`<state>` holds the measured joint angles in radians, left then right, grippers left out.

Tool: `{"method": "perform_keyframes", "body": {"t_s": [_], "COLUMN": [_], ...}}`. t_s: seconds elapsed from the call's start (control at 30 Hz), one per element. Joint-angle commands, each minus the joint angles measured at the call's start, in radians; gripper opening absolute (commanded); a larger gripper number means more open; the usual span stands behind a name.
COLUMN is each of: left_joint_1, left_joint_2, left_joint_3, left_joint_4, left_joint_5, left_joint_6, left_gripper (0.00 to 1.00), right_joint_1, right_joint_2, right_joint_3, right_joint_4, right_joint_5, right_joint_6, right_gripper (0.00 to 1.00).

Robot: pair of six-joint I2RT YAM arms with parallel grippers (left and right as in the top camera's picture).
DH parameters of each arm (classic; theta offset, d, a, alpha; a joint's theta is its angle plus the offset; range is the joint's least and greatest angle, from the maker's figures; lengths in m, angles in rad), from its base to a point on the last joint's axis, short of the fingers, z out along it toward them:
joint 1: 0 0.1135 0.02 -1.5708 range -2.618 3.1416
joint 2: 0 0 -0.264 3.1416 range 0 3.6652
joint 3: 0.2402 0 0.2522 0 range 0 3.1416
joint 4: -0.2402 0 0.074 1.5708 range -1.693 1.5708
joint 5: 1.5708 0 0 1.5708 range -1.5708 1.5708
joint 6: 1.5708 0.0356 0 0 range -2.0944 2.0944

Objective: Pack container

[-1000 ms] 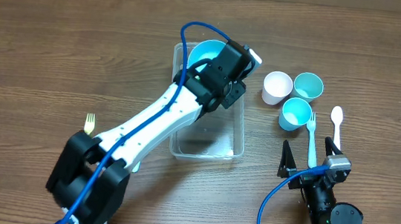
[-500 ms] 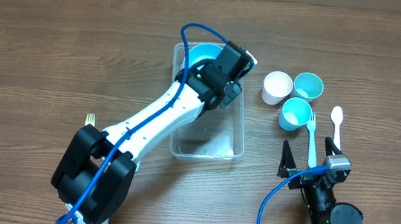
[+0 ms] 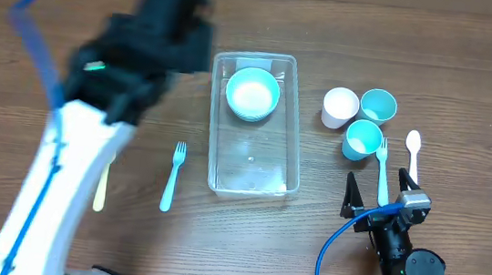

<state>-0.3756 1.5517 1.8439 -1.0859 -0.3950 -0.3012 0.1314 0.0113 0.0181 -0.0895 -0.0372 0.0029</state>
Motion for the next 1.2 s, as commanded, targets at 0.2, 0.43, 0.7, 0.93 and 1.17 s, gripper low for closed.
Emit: {"method": "perform_keyframes", "body": {"t_s": [0.2,0.43,0.7,0.93,1.17], "left_joint_1": [0.212,0.212,0.212,0.212,0.212], "left_joint_2": [-0.042,-0.042,-0.042,-0.042,-0.042], "left_joint_3": [0.011,0.011,0.011,0.011,0.011], "left_joint_4": [-0.118,-0.118,-0.118,-0.118,-0.118], "left_joint_5": [0.056,0.056,0.056,0.056,0.056], "left_joint_6": [-0.151,-0.152,-0.151,-0.151,-0.152], "left_gripper": [1.0,1.0,1.0,1.0,1.0], "right_joint_1": [-0.004,-0.004,-0.004,-0.003,-0.004], "right_joint_2": [-0.003,-0.003,-0.003,-0.003,-0.003], "right_joint_3": [-0.01,-0.01,-0.01,-0.01,0.041], "right_joint_4": [0.009,0.009,0.009,0.009,0.104], "right_joint_5": [-0.002,-0.002,-0.002,-0.003,-0.031], "right_joint_6": [-0.004,-0.004,-0.004,-0.003,-0.001], "right_gripper": [1.0,1.0,1.0,1.0,1.0]}}
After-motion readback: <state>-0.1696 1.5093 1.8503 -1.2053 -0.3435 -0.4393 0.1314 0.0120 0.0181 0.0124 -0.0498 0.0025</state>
